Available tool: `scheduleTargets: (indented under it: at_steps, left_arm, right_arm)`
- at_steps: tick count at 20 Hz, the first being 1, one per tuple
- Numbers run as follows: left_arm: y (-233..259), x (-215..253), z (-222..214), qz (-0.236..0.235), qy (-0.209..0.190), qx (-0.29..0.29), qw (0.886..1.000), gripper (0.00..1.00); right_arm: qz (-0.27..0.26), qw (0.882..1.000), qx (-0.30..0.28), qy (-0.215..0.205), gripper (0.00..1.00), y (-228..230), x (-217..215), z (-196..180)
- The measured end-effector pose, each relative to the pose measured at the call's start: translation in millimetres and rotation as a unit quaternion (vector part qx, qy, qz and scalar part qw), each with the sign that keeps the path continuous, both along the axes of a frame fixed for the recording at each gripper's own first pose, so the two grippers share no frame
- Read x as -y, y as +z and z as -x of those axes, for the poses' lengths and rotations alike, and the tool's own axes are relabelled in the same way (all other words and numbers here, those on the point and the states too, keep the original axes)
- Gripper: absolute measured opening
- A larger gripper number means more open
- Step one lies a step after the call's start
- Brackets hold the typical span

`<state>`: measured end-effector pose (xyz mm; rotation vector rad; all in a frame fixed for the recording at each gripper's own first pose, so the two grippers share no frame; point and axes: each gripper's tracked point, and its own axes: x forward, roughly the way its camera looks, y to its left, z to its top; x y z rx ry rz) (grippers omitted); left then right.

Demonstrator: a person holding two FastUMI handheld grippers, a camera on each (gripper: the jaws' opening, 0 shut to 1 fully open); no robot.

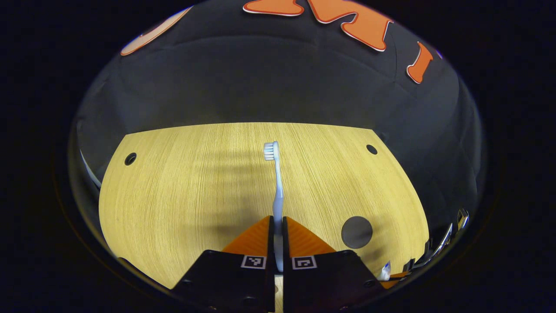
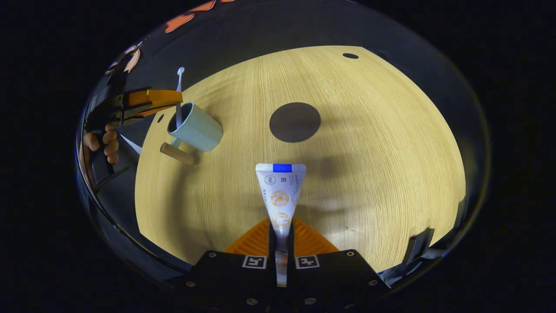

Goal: Put the toothbrush and toothpaste on the desktop into the cup, then pick up the cup and place it on the coaster on the desktop.

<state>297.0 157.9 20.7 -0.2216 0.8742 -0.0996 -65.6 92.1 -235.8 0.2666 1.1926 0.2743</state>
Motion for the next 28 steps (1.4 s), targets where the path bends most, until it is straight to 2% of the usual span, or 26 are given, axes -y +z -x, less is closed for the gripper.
scheduleTargets:
  at_steps: [3, 4, 5, 7, 8, 11, 12, 13, 16, 17, 18, 19, 26, 28]
  left_arm:
    - [-1, 1, 2, -0.001, -0.002, -0.004, 1.000, 0.08]
    - [-1, 4, 2, 0.001, -0.005, -0.004, 1.000, 0.12]
    - [-1, 4, 4, 0.001, -0.006, -0.001, 1.000, 0.08]
    - [-1, 4, 9, -0.004, -0.009, 0.001, 1.000, 0.14]
    - [-1, 4, 10, -0.008, -0.011, 0.002, 1.000, 0.25]
    - [2, 7, 16, -0.010, -0.014, 0.008, 1.000, 0.32]
    - [2, 8, 18, -0.006, -0.013, 0.008, 1.000, 0.49]
    - [3, 10, 21, 0.000, -0.013, 0.009, 1.000, 0.46]
    - [9, 11, 31, 0.005, -0.012, 0.016, 1.000, 0.75]
    - [12, 10, 33, 0.006, -0.008, 0.022, 1.000, 0.75]
    - [17, 9, 36, 0.008, -0.007, 0.025, 1.000, 0.89]
    - [16, 8, 38, 0.010, -0.005, 0.028, 1.000, 0.97]
    - [46, -16, 70, 0.014, 0.029, 0.059, 0.998, 0.97]
    - [53, -32, 84, 0.015, 0.057, 0.076, 0.995, 0.97]
  right_arm:
    - [0.000, 1.000, 0.000, 0.000, 0.10, 0, 1, 0]
    - [0.000, 1.000, 0.000, 0.000, 0.10, 0, 1, -1]
    - [-0.001, 1.000, 0.001, 0.000, 0.10, -1, 1, -1]
    - [-0.001, 1.000, 0.001, -0.001, 0.10, 0, 1, -1]
    - [-0.002, 1.000, 0.001, 0.000, 0.10, 0, 1, -1]
    - [-0.002, 1.000, 0.004, 0.002, 0.10, 1, 1, -2]
    - [-0.003, 1.000, 0.006, 0.004, 0.10, 2, 2, -3]
    - [-0.003, 1.000, 0.009, 0.005, 0.10, 3, 2, -3]
    - [-0.006, 1.000, 0.019, 0.012, 0.09, 10, 3, -7]
    - [-0.006, 1.000, 0.024, 0.014, 0.09, 11, 4, -9]
    - [-0.005, 0.999, 0.029, 0.016, 0.09, 14, 3, -13]
    - [-0.005, 0.999, 0.034, 0.018, 0.10, 17, 2, -15]
    - [-0.021, 0.995, 0.082, 0.047, 0.09, 44, -18, -43]
    - [-0.027, 0.993, 0.098, 0.059, 0.10, 55, -27, -52]
